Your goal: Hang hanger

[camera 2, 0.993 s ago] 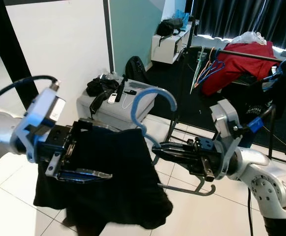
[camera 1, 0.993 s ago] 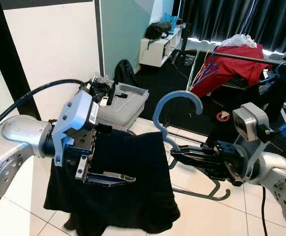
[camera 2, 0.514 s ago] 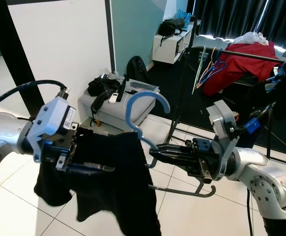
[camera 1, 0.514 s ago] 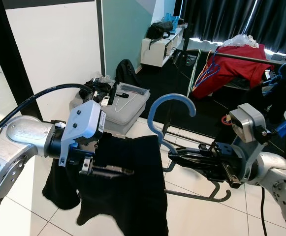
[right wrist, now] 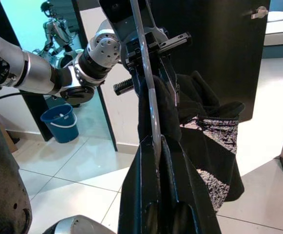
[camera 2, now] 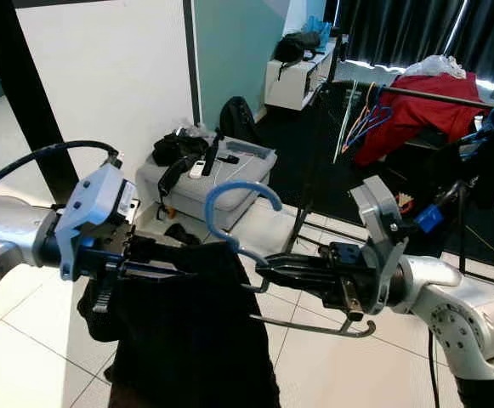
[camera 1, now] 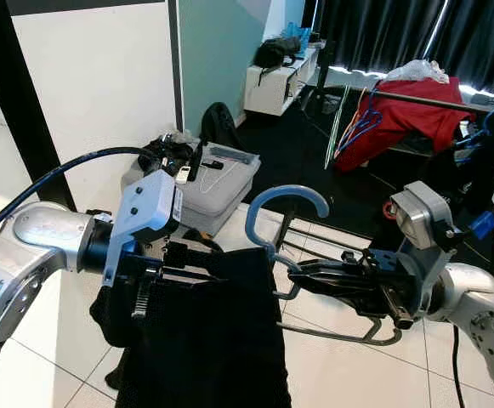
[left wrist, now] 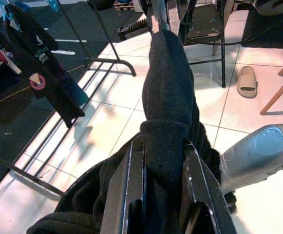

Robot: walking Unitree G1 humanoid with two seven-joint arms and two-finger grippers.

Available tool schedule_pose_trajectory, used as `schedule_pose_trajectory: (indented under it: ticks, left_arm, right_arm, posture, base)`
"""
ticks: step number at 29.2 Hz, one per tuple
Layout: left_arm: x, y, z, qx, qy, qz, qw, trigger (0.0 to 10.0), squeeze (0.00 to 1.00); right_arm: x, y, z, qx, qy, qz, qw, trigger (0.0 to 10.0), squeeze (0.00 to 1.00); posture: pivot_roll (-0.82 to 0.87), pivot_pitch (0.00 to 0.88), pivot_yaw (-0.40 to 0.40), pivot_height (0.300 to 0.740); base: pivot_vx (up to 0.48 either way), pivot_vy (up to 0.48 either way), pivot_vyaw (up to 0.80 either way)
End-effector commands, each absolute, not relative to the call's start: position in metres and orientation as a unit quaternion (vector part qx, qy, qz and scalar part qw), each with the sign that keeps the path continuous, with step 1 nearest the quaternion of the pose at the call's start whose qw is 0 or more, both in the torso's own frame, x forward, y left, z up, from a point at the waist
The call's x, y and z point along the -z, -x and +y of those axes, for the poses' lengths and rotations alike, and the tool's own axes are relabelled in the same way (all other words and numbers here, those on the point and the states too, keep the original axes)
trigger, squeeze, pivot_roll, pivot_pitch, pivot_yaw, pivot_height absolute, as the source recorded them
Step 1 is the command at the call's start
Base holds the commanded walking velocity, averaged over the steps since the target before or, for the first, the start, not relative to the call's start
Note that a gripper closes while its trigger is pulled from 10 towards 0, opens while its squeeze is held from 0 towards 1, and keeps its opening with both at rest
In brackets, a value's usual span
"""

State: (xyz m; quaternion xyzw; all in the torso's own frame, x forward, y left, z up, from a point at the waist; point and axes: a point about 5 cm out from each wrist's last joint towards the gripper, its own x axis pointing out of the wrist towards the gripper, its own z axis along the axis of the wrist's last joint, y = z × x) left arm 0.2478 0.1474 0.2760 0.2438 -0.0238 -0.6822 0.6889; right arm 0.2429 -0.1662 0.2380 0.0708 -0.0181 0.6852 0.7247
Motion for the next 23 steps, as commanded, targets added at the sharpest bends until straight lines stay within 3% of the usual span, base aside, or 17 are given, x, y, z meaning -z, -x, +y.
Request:
schedule_pose_trajectory:
  ticks: [1,3,4,11,13,15,19,23]
  left_arm:
    - [-0.265,-0.242,0.142,0.709,-0.238,0.000,0.664,0.0,0.00]
    - [-0.265,-0.242,0.142,0.709,-0.238,0.000,0.664,0.0,0.00]
    - [-0.267,-0.243,0.143,0.707,-0.238,-0.003,0.666,0.0,0.00]
    - [-0.271,-0.249,0.149,0.691,-0.249,-0.012,0.679,0.0,0.00]
    - [-0.280,-0.258,0.158,0.662,-0.270,-0.025,0.699,0.0,0.00]
    - [-0.280,-0.258,0.158,0.662,-0.270,-0.025,0.699,0.0,0.00]
    - [-0.293,-0.267,0.166,0.627,-0.285,-0.053,0.723,0.0,0.00]
    - [-0.293,-0.267,0.166,0.627,-0.285,-0.053,0.723,0.0,0.00]
  right_arm:
    - [-0.260,-0.241,-0.160,-0.700,-0.071,-0.082,0.706,10.0,0.33]
    - [-0.260,-0.241,-0.160,-0.700,-0.071,-0.082,0.706,10.0,0.33]
    - [-0.260,-0.242,-0.161,-0.697,-0.076,-0.080,0.709,10.0,1.00]
    - [-0.258,-0.246,-0.170,-0.677,-0.081,-0.077,0.727,10.0,1.00]
    - [-0.254,-0.247,-0.189,-0.644,-0.078,-0.073,0.758,10.0,1.00]
    - [-0.254,-0.247,-0.189,-0.644,-0.078,-0.073,0.758,10.0,1.00]
    - [-0.253,-0.239,-0.220,-0.591,-0.068,-0.066,0.801,10.0,1.00]
    - [-0.253,-0.239,-0.220,-0.591,-0.068,-0.066,0.801,10.0,1.00]
  posture:
    - [0.01,0.000,-0.058,0.740]
    - [0.01,0.000,-0.058,0.740]
    - [0.01,0.000,-0.058,0.740]
    - [0.01,0.000,-0.056,0.740]
    - [0.00,0.000,-0.051,0.740]
    - [0.00,0.000,-0.051,0.740]
    - [-0.01,0.000,-0.044,0.740]
    - [-0.01,0.000,-0.044,0.740]
  base:
    - [0.000,0.000,0.00]
    - [0.000,0.000,0.00]
    - [0.000,0.000,0.00]
    - [0.000,0.000,0.00]
    - [0.000,0.000,0.00]
    - [0.000,0.000,0.00]
    - [0.000,0.000,0.00]
    - [0.000,0.000,0.00]
